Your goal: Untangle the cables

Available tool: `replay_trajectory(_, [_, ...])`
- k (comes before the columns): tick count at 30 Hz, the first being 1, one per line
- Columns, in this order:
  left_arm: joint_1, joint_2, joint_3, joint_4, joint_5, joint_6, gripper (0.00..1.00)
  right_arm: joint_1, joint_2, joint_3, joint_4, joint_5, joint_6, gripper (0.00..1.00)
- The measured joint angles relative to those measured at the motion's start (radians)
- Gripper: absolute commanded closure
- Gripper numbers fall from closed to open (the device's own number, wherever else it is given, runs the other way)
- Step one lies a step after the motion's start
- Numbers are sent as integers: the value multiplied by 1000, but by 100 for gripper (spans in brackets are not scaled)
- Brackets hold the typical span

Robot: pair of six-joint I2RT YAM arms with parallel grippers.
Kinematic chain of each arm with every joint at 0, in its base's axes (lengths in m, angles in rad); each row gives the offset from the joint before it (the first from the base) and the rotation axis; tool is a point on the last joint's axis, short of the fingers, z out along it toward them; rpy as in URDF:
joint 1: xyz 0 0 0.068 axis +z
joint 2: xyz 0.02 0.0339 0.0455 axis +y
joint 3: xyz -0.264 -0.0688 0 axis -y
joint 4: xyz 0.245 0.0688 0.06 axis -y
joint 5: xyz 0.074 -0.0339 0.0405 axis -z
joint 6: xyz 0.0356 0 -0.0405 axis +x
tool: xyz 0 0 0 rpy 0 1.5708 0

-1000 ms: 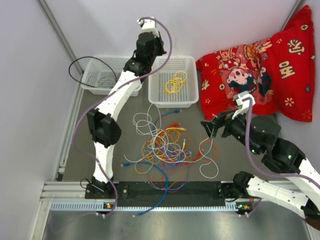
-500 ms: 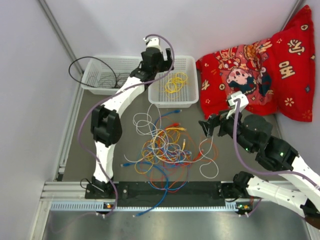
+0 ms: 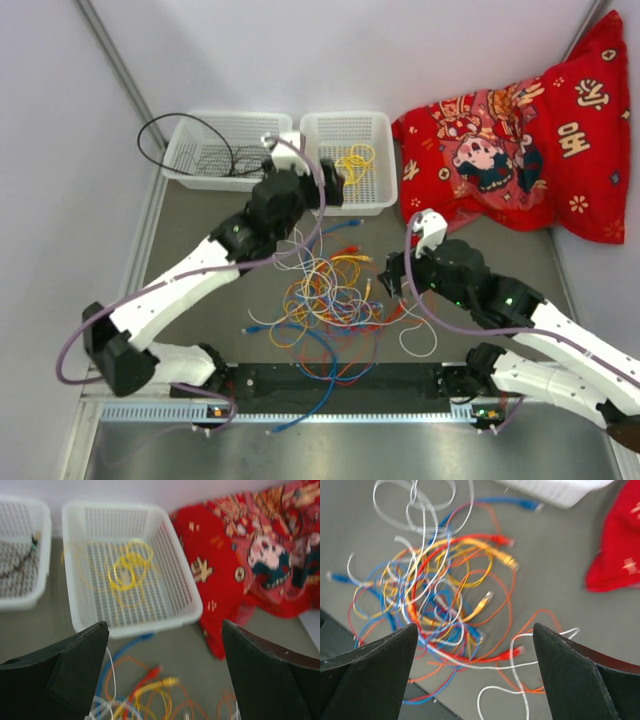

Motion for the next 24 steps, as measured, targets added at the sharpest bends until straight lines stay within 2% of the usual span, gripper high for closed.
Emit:
replay_trajectory(4, [-85, -142, -221, -101, -26, -99, 2, 0, 58, -49, 26, -104, 37, 5])
replay_trajectory(9, [-93, -335, -451, -275, -57, -242, 6, 0, 179, -104, 109, -204, 78, 6])
replay_trajectory(14, [-93, -491, -465, -333, -77, -309, 6, 0, 375, -103, 240, -272, 109, 5])
replay_trajectory(19, [-93, -494, -446, -366, -74, -332, 7, 0, 565, -99, 357, -298, 134, 7])
replay_trajectory(23, [-94, -472, -446, -404, -48, -349, 7, 0, 724, -58, 375, -297, 146, 15])
replay_trajectory(24, [-94, -472, -446, -407, -43, -352, 8, 0, 750, -44, 381, -303, 150, 22])
